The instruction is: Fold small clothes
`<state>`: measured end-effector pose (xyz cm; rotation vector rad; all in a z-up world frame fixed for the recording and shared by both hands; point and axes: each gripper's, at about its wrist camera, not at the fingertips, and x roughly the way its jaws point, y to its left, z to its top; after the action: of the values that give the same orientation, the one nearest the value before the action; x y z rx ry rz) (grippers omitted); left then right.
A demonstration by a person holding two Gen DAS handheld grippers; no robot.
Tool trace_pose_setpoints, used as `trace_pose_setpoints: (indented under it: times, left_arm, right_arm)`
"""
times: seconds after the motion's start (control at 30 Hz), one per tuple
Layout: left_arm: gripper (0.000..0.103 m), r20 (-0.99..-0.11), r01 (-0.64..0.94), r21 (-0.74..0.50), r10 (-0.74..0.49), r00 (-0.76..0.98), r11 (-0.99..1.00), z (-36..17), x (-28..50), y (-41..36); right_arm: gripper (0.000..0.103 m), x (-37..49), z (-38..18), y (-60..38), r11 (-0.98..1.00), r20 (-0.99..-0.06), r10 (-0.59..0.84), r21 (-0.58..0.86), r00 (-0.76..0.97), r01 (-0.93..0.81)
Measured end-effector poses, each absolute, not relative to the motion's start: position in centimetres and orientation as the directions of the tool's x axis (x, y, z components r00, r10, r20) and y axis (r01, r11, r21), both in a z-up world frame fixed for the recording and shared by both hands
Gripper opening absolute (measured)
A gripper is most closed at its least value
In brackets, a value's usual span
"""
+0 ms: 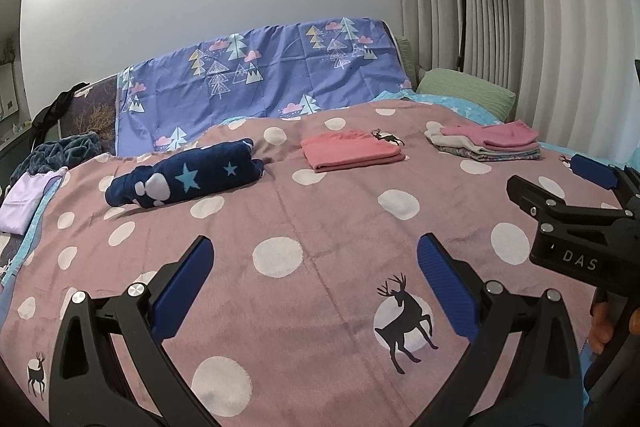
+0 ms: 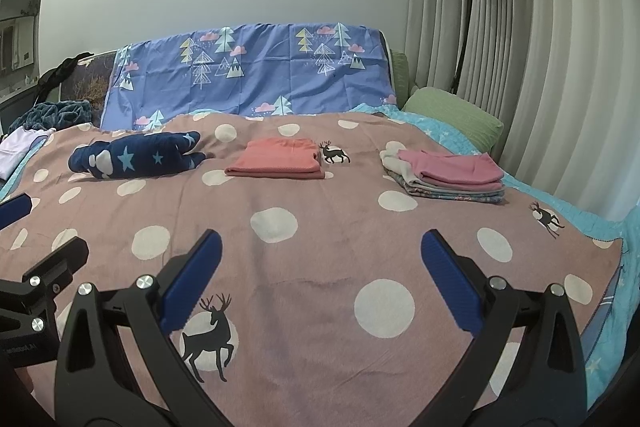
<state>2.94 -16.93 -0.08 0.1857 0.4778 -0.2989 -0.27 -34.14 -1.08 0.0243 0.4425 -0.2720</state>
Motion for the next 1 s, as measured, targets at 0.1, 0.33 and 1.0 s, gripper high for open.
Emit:
trace_pose_setpoints:
  times: [0.1,0.33,1.0]
  left_arm:
    - [0.102,-0.478,0.324,0.105,-0.238,0.846,0.94,-0.09,3.01,-16.88]
    - [0.102,-0.479,0.324,0.105,-0.238,0.845,0.94,-0.13,2.95,-16.82]
    - [0.102,-0.48,0.322,0.103,-0.236,0.845,0.941,-0.35,3.02,-16.67]
  right_arm:
    - [0.101,-0.23,-1.23,-34.21,0.964,-0.429,-0.252,-0.036,0.867,0.263]
    - [0.101,-0.16,-1.31,-34.26,0.964,-0.43,-0.251,-0.035,0.867,0.262]
    - [0.101,-0.01,-1.41,-34.25,0.965,-0.434,-0.249,-0.035,0.866,0.26]
